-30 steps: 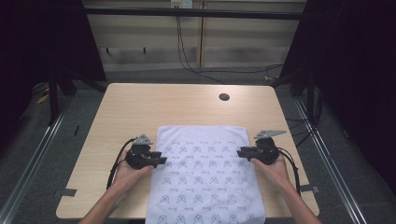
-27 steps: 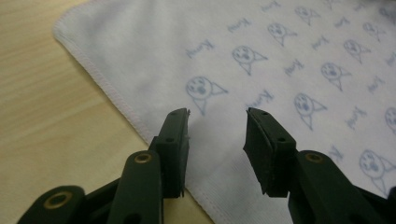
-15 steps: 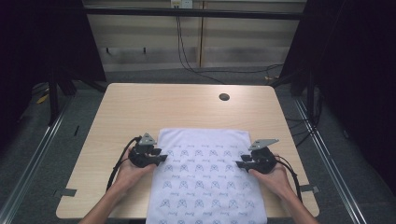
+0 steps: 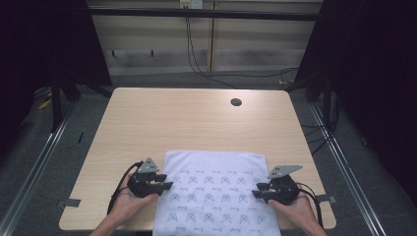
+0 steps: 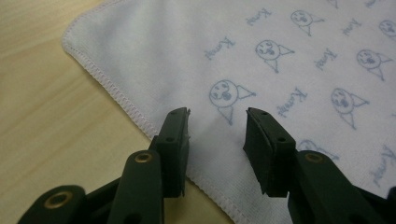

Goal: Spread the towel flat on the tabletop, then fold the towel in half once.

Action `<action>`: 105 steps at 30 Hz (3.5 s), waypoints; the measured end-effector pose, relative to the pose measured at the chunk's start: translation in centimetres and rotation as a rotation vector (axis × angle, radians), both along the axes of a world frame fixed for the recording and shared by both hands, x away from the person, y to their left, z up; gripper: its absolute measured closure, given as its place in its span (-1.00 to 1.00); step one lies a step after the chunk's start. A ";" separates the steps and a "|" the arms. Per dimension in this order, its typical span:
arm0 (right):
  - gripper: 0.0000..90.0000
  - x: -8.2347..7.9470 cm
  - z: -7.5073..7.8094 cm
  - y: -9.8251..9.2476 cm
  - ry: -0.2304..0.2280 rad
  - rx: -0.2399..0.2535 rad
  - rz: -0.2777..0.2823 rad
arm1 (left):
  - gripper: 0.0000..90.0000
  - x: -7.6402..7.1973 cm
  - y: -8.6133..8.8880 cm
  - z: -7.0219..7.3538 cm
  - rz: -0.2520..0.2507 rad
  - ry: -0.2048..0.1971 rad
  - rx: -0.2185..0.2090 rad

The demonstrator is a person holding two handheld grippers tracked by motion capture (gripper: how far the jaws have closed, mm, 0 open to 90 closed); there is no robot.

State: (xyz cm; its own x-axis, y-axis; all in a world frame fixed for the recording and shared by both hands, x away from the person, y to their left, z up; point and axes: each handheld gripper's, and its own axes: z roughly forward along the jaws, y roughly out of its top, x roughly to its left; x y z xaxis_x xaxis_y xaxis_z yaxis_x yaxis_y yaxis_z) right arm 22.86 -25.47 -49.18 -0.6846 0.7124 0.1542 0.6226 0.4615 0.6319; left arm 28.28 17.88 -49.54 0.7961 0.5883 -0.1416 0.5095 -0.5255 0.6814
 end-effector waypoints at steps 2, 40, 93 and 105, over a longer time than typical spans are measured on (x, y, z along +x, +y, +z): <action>0.44 0.1 0.0 -0.1 0.004 0.015 -0.006 | 0.32 -0.3 0.0 0.0 0.004 0.002 -0.001; 0.94 10.2 -0.7 -2.3 -0.050 -0.014 -0.137 | 0.07 8.6 -1.0 0.0 0.147 0.001 0.037; 0.92 17.4 18.8 -1.4 -0.297 0.251 -0.120 | 0.94 14.5 3.4 16.9 0.173 -0.210 -0.262; 0.92 19.0 24.5 -1.8 -0.405 0.313 -0.171 | 0.93 14.9 3.2 21.8 0.193 -0.297 -0.308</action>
State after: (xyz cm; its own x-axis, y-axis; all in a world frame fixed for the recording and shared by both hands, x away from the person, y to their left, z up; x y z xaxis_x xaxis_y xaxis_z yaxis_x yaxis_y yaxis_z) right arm 41.84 -27.30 -24.71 -0.6114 0.7814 0.1249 0.3501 0.1256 0.9282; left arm 43.18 21.09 -27.72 0.7089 0.6959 -0.1149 0.3371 -0.1912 0.9218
